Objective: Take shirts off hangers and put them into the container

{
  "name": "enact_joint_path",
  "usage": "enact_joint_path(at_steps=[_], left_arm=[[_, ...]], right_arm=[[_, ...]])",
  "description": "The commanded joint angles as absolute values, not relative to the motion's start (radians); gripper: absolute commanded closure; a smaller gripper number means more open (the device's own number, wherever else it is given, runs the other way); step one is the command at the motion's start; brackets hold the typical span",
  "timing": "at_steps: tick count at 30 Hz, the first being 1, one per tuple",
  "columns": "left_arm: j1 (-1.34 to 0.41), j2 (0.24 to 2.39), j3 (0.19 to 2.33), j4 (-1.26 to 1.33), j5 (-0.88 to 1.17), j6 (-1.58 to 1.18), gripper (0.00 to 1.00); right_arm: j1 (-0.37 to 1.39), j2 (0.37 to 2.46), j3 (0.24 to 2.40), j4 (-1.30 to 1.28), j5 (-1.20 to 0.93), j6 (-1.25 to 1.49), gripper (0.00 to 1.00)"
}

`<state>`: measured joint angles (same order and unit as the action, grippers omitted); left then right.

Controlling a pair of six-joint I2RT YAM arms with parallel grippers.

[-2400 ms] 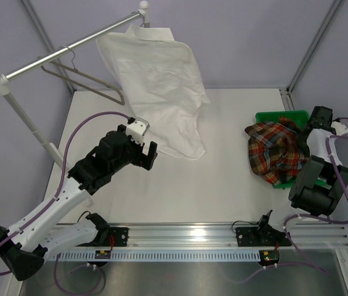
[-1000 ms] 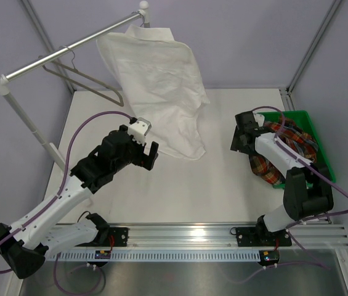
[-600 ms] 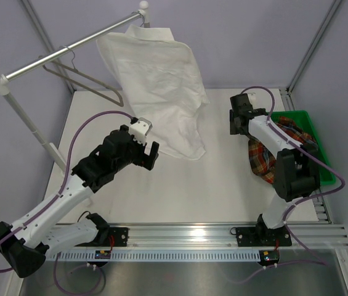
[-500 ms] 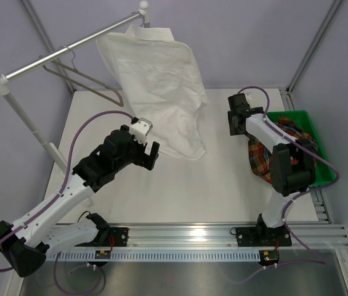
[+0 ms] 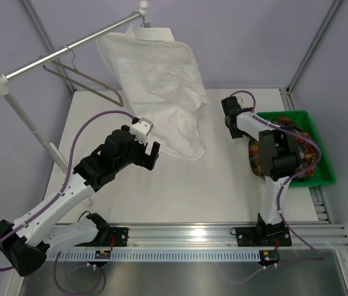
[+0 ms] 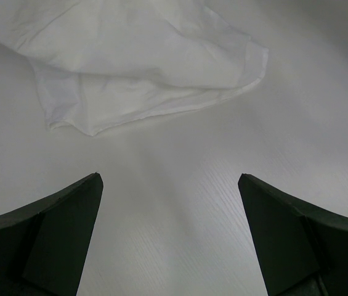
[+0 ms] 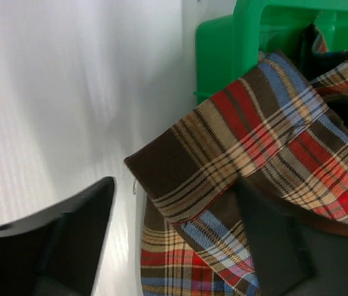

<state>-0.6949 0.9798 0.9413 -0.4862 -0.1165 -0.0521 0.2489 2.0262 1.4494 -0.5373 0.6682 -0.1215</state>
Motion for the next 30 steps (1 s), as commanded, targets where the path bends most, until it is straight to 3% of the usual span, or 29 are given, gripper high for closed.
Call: enact_joint_path(at_steps=[1,4,5,16,25,30], left_arm=[[-0.699,0.98,0.948,-0.469,-0.127,-0.043,0.01],[-0.699,0.982,0.948,-0.469,-0.126,-0.043,0.01],[-0.699,0.983,0.948,-0.469,-0.126,-0.043,0.01],[-0.699,0.979,0.95,-0.472,-0.124,-0.046,0.01],[-0.699,0.977,0.95,-0.472,-0.124,-0.046,0.01],[-0.699,0.979,0.95,-0.474,-0.126,-0.046,0.01]], right_arm=[[0.245,2.049,1.493,-0.476,0.765,-0.16,0.18],[0.219,2.049,1.503,-0.472,0.788,-0.143,0.3],[0.216,2.048,1.505,-0.469,0.802,-0.143,0.4],[0.152,1.962,1.514,-0.485,0.842,-0.089,1.0],[0.009,1.695,1.445,-0.459,0.591,0.123,1.0],[-0.115,1.692,1.463,-0.535,0.571,0.257,1.0]])
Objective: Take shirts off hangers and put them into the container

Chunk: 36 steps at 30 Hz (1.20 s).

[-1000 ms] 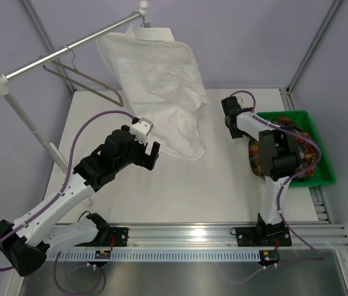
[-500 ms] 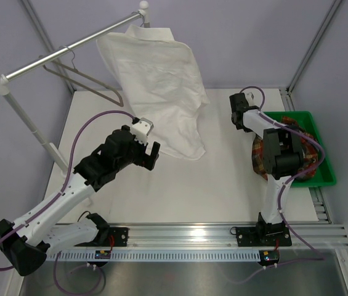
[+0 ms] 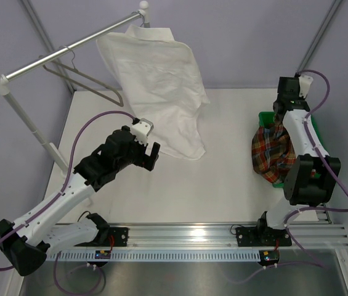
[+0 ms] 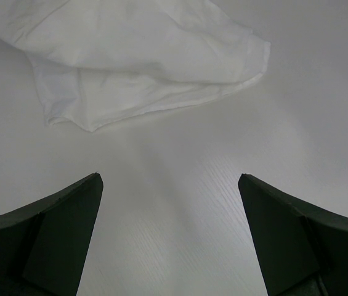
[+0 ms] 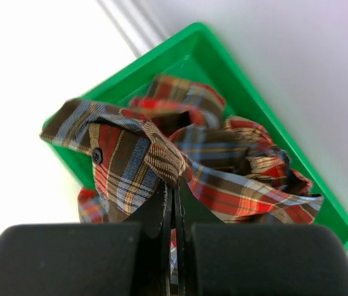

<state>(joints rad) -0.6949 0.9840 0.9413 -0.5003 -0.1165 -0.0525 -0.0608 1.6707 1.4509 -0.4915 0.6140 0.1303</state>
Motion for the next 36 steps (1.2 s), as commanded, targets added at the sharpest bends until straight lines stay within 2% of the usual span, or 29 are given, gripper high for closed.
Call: enact_joint_path(at_steps=[1,5,12,18,25,26,28,30,36], left_arm=[[-0.699,0.979,0.95,-0.472,-0.126,-0.046,0.01],[-0.7,0.977,0.95,-0.474,-0.127,-0.046,0.01],[-0.699,0.976,0.95,-0.472,-0.133,-0.046,0.01],[-0.699,0.98,0.951,-0.476,-0.126,-0.048,0.01],[-0.699,0.979,0.954,-0.477,-0.126,-0.049,0.01],[-0.699,0.977,0.954,-0.477,-0.124,-0.048,0.01],[-0.699,0.974,0.956,-0.479,-0.121,-0.049,0.01],[-0.699,0.97,0.956,-0.477,-0.12,-0.049,0.01],[-0.699,0.956,0.957,-0.479,-0.13,-0.051,0.01]], right_arm=[[-0.141,1.703,1.469,-0.555,0.558,0.311,1.0],[-0.242,1.767,1.48,-0.604,0.482,0.397,1.0],[-0.321,1.899,1.45,-0.614,0.37,0.465,0.96],[-0.337,1.944,1.46,-0.627,0.333,0.465,0.82],[-0.334,1.711,1.427,-0.612,0.338,0.46,0.46],[-0.331,1.68,1.413,-0.612,0.333,0.46,0.35],[-0.322,1.583,1.391,-0.606,0.325,0.46,0.25],[-0.295,1.492,1.344,-0.6,0.327,0.462,0.19],[-0.105,1.289,1.166,-0.61,0.402,0.482,0.17]])
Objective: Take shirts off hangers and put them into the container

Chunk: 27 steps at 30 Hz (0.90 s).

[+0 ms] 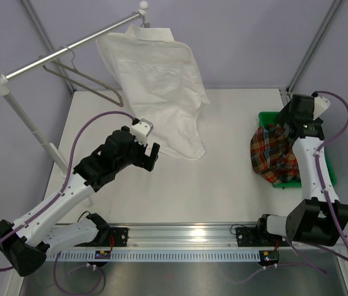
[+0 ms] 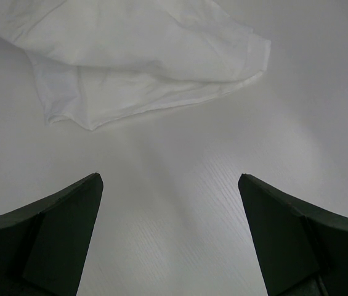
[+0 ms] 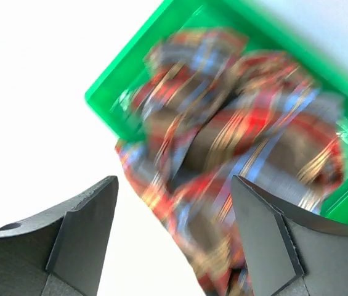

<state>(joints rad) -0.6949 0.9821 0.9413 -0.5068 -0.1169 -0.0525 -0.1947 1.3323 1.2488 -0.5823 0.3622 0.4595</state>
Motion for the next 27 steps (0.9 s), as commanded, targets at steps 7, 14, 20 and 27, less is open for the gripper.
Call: enact_joint_path(at_steps=[7,14,20,27], left_arm=[[-0.699,0.933,0.954,-0.474,-0.141,-0.052,0.01],[-0.701,0.931,0.953,-0.474,-0.15,-0.051,0.01],[-0.699,0.939,0.954,-0.474,-0.141,-0.051,0.01],[-0.699,0.937,0.954,-0.476,-0.14,-0.051,0.01]], right_arm=[[0.159,1.307,1.092,-0.687,0.507,0.384,0.17],[0.301,1.496,1.132,-0.83,0.615,0.423,0.18],[0.331,1.554,1.163,-0.868,0.578,0.388,0.19],[0.342,1.713,1.213,-0.911,0.637,0.33,0.2]])
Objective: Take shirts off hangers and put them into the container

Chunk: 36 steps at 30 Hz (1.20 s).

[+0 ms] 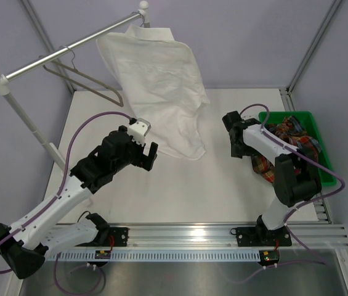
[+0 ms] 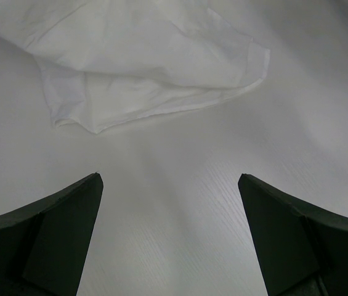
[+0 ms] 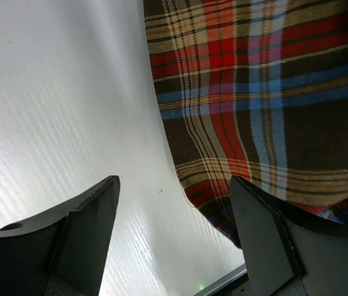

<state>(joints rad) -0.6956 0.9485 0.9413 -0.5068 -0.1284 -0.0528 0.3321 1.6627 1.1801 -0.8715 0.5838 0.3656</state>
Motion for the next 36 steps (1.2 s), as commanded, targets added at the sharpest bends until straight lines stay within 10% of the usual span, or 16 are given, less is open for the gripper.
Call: enact_joint_path(at_steps=[1,36], left_arm=[[-0.699,0.939,0.954,-0.476,-0.141,-0.051,0.01],[-0.699,0.954,0.956,-0.477,-0.135,-0.049,0.01]], right_arm=[[0.342,1.73,1.224,-0.911,0.641,0.327,0.2],[0.284,2.204,1.537,-0.683,1.035,0.077,0.25]])
